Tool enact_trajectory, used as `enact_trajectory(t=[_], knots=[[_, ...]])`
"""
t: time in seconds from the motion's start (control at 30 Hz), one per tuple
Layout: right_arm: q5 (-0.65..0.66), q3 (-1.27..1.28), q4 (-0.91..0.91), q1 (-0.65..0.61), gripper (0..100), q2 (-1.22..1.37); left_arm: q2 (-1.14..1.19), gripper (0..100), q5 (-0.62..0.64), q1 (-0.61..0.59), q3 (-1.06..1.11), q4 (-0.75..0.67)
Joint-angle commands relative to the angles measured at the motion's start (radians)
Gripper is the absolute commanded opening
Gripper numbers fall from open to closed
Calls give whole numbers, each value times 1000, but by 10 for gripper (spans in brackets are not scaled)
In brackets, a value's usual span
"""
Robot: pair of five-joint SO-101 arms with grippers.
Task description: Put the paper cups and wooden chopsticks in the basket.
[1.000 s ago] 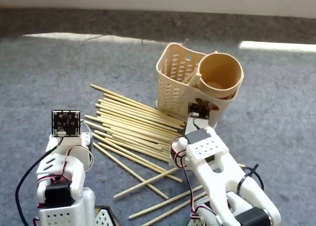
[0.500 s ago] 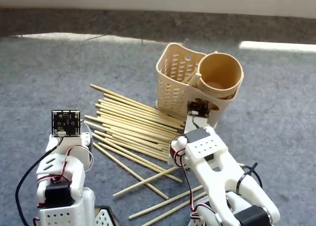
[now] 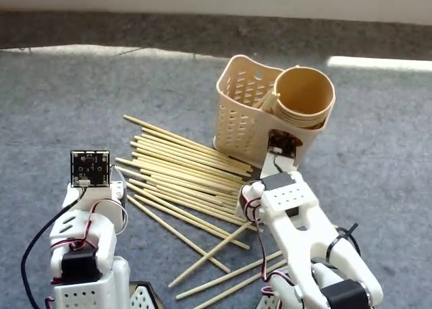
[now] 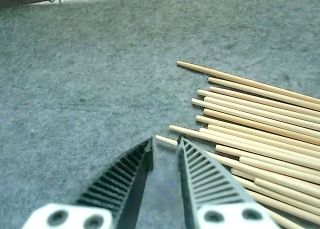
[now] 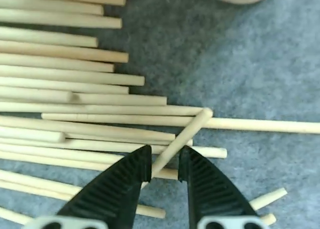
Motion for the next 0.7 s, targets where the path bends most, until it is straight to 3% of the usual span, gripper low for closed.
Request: enact_trajectory(t=[0.0,0.17,0.3,0.43,0.67], knots=[[-9,-18,-12,24,105,2,-4,98,2,-7,-5,-23],[-9,-16,-7,22,88,-2,-4,98,2,-7,-5,-23],[-8,-18,-5,21,0,-8,-4,98,2,-7,-5,-23],[-3,-21,-2,15,5,-8,-4,98,2,-7,-5,-23],[-3,-99,191,-64,5,-12,-4,98,2,-7,-5,-23]])
